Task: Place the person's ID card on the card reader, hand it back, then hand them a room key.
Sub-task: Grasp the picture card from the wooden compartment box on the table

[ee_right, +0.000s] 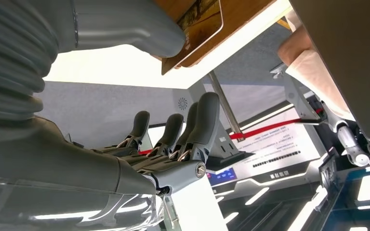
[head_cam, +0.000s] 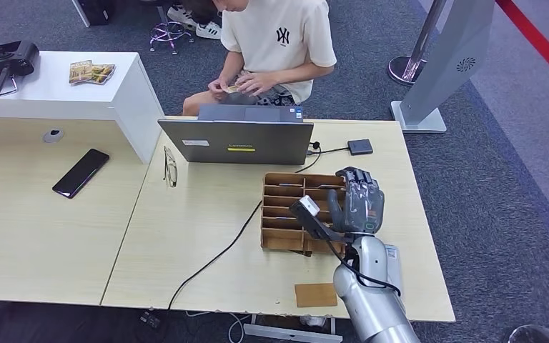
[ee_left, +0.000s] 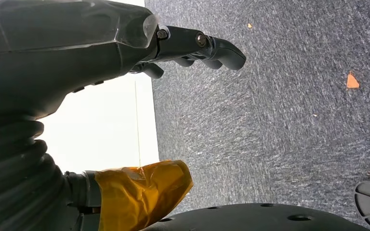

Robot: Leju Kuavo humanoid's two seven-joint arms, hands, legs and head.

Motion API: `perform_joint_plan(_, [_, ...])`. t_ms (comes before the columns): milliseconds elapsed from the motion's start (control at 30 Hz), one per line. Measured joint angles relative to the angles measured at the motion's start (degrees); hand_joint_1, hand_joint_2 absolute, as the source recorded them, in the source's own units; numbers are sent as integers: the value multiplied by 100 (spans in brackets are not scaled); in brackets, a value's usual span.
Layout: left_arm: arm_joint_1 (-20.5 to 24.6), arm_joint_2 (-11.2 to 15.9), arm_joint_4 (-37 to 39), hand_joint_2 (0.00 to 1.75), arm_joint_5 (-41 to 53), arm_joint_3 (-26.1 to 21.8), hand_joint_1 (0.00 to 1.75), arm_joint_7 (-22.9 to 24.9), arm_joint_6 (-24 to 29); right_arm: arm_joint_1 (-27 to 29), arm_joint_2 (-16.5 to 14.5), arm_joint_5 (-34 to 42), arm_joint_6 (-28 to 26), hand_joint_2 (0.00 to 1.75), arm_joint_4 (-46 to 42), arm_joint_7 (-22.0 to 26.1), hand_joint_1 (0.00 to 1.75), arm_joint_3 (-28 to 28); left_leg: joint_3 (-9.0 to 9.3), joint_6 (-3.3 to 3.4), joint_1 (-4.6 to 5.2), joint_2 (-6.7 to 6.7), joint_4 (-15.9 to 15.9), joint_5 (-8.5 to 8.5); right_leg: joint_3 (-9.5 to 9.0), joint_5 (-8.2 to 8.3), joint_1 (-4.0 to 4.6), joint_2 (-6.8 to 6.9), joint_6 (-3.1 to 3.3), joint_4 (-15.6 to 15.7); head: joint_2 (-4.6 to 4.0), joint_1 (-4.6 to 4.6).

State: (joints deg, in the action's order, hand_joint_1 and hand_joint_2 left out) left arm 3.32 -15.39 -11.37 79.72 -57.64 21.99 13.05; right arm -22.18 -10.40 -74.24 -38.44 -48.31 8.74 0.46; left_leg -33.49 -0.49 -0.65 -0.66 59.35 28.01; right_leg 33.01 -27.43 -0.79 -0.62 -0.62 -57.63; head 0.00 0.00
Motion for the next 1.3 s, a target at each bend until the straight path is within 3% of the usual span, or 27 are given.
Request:
perform_joint_plan(500, [0,0,0,175,-21,2,0,0,-19,-197,0,150,-1,175,486,-37,78,93,0,0,0,0,0,0,0,0,0,0,0,0,0,0])
perform_joint_plan(567, [0,0,0,175,-26,2,0,0,-20,-217,0,168,-1,175,551,-34,87,119,0,0,0,0,0,0,0,0,0,1,0,0,0,0])
perform_joint_plan(700, [0,0,0,175,-34,2,0,0,-20,-239,0,195,-1,175,660,-33,139,140,0,0,0,0,0,0,0,0,0,1,0,0,0,0])
perform_joint_plan(800, [0,0,0,175,-34,2,0,0,-20,-267,0,222,-1,175,716,-31,156,145,0,0,0,0,0,0,-1,0,0,1,0,0,0,0])
perform_joint_plan(1000, [0,0,0,175,-36,2,0,0,-22,-320,0,231,-1,175,788,-24,168,189,2,0,0,0,0,0,-1,0,0,0,0,0,0,0])
perform_joint_plan(1300, [0,0,0,175,-31,2,0,0,-23,-357,0,336,-1,175,860,4,171,240,5,0,0,1,0,0,-4,2,0,0,0,0,0,0])
